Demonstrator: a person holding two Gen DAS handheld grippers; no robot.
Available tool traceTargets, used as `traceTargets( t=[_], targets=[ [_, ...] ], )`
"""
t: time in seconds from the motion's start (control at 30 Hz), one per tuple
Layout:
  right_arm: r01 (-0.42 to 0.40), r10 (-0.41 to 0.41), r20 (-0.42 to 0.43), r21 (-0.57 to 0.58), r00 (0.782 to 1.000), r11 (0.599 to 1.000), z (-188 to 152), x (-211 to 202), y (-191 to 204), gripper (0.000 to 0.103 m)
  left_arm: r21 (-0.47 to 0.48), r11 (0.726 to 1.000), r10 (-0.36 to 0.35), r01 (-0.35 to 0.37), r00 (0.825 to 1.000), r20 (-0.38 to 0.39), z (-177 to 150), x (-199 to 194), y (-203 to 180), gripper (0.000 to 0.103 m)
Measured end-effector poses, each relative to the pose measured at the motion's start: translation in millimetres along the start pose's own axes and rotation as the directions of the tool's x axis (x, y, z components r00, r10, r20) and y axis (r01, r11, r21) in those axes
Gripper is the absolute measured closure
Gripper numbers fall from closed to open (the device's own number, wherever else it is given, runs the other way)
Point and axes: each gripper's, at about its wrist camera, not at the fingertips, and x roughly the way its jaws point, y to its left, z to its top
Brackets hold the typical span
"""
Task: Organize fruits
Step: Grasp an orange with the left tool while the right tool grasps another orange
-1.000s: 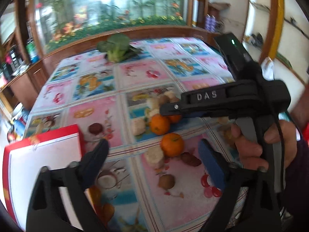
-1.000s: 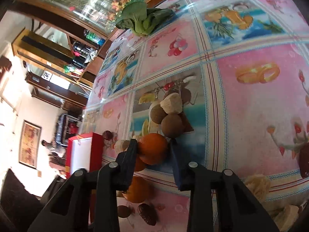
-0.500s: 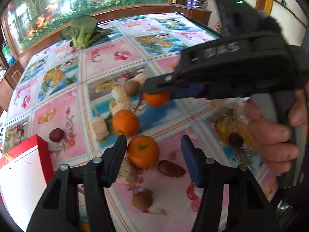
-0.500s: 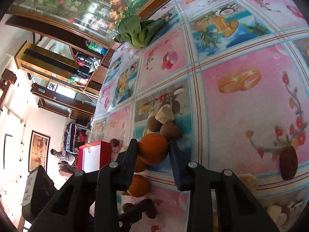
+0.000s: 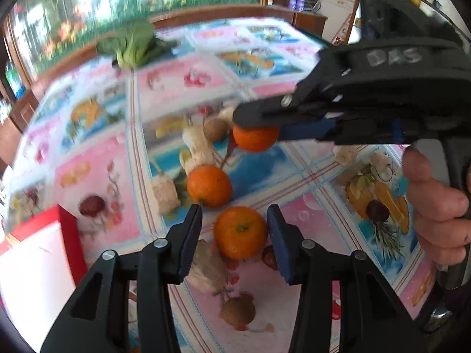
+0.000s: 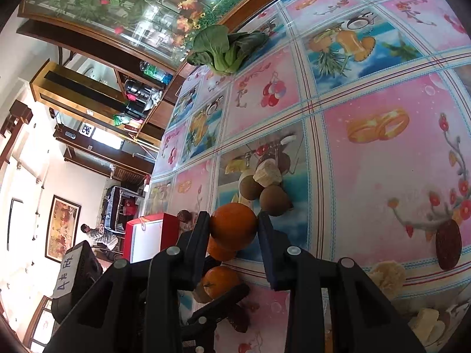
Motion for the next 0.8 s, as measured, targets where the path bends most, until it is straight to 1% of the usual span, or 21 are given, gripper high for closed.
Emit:
traceTargets(
  t=[0.07, 0.1, 0.17, 0.23, 0.27, 0.37, 0.47, 0.53, 0.57, 0.6, 0.63, 0.67, 0.73, 0.8],
  targets=[
    [-0.002, 0.002, 0.000, -0.001, 1.000, 1.000, 0.8, 0.3, 0.0, 0.071, -0.008, 1.000, -0.005, 0.005, 1.000, 0.008, -1.5, 0.4, 0.6, 0.059],
    [-0.001, 0.001, 0.002, -0.001, 1.000, 1.000, 0.7, 0.2, -0.2, 0.072, -0.008, 1.000, -0.006, 0.006, 1.000, 0.008, -1.8, -1.7, -1.4, 0.066],
    [0.003, -0.002, 0.004, -0.004, 1.000, 1.000, 0.5, 0.1, 0.0, 0.072, 0.010, 1.000, -0.006, 0.006, 1.000, 0.003, -3.2, -2.6, -6.3, 0.066],
    [-0.001, 0.001, 0.005, -0.010, 1.000, 1.000, -0.2, -0.3, 0.8, 0.071, 0.031, 0.999, 0.017, -0.017, 1.000, 0.010, -4.7, -2.6, -11.4, 0.066],
    [-0.001, 0.001, 0.008, -0.017, 1.000, 1.000, -0.8, -0.8, 2.0, 0.072, 0.028, 0.999, 0.020, -0.020, 1.000, 0.016, -4.1, -3.1, -11.5, 0.066],
    [-0.008, 0.009, 0.018, -0.043, 1.000, 0.999, -3.0, -2.5, 6.2, 0.071, -0.003, 1.000, -0.004, 0.004, 0.999, 0.038, -5.1, -10.0, -10.1, 0.066],
    [-0.010, 0.014, 0.038, -0.091, 0.999, 0.996, -6.8, -3.5, 15.6, 0.071, -0.006, 1.000, 0.016, -0.016, 0.996, 0.087, -8.4, -27.1, -10.2, 0.066],
    [-0.001, 0.008, 0.059, -0.124, 0.998, 0.992, -10.2, -2.8, 21.1, 0.071, -0.031, 0.999, 0.032, -0.028, 0.990, 0.135, -15.8, -46.8, -8.1, 0.066],
    [0.005, 0.005, 0.069, -0.138, 0.998, 0.990, -13.2, -2.3, 24.3, 0.071, -0.047, 0.998, 0.045, -0.038, 0.986, 0.163, -19.4, -57.6, -5.3, 0.066],
    [0.010, 0.002, 0.077, -0.150, 0.997, 0.989, -17.0, -1.2, 28.4, 0.071, -0.074, 0.996, 0.071, -0.057, 0.977, 0.201, -25.9, -73.3, -0.4, 0.066],
    [0.012, 0.002, 0.084, -0.164, 0.996, 0.986, -22.6, 0.4, 34.2, 0.071, -0.095, 0.993, 0.094, -0.075, 0.971, 0.221, -30.3, -82.4, 2.9, 0.066],
    [0.010, 0.005, 0.085, -0.177, 0.996, 0.984, -27.0, 2.5, 40.0, 0.072, -0.132, 0.986, 0.136, -0.106, 0.959, 0.250, -38.1, -97.1, 10.2, 0.066],
    [0.006, 0.013, 0.078, -0.240, 0.997, 0.971, -44.5, 9.9, 59.9, 0.072, -0.187, 0.972, 0.194, -0.145, 0.941, 0.278, -50.1, -115.0, 24.1, 0.066],
    [-0.013, 0.032, 0.062, -0.286, 0.998, 0.958, -60.0, 19.3, 78.5, 0.072, -0.243, 0.945, 0.284, -0.219, 0.916, 0.282, -64.6, -131.2, 40.4, 0.066]
  ],
)
